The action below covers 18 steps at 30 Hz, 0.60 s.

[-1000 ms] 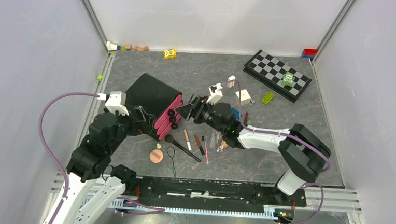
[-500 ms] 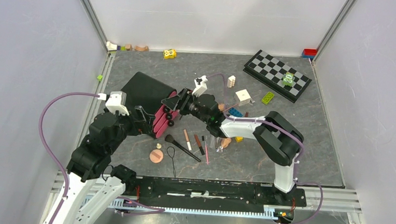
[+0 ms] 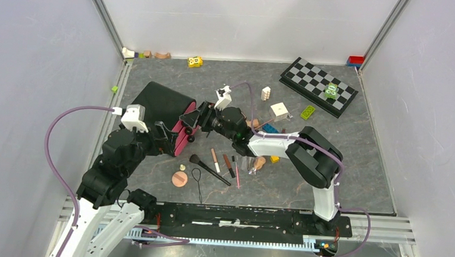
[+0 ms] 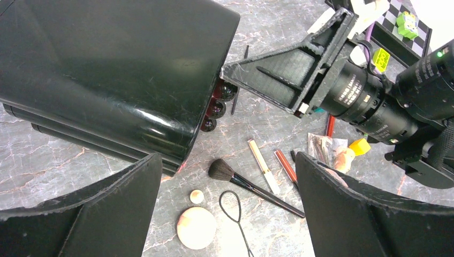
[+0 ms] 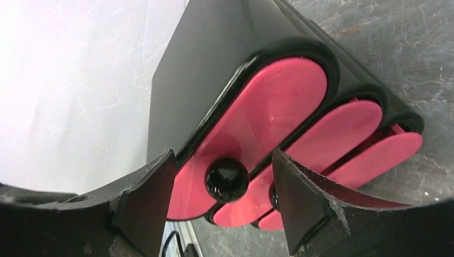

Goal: Organize the makeup
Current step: Open the drawer in the storage box.

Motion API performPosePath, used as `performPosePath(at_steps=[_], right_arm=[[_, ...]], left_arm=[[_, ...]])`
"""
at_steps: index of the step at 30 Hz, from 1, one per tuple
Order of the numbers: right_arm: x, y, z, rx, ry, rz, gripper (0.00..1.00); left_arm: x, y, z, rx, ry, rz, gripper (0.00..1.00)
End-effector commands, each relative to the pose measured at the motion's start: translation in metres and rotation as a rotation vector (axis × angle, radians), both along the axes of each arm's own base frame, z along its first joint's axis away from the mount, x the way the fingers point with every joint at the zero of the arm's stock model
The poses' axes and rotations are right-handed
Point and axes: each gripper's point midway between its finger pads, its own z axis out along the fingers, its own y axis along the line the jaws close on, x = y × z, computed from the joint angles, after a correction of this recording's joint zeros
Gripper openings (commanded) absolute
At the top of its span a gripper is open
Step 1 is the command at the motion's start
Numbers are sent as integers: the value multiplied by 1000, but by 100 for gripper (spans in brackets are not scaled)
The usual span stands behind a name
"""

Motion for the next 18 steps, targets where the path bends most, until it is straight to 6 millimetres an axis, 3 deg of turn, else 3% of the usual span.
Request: performPosePath(at_steps=[1, 9, 18], right_arm=[[-15, -10, 35, 54, -81, 27, 73], [-24, -9, 30, 99, -66, 64, 60], [-23, 2, 19, 103, -28, 91, 59]], left_arm=[[5, -1, 9, -47, -33, 25, 100], [5, -1, 10, -48, -33, 23, 100], [5, -1, 9, -47, -33, 24, 100]])
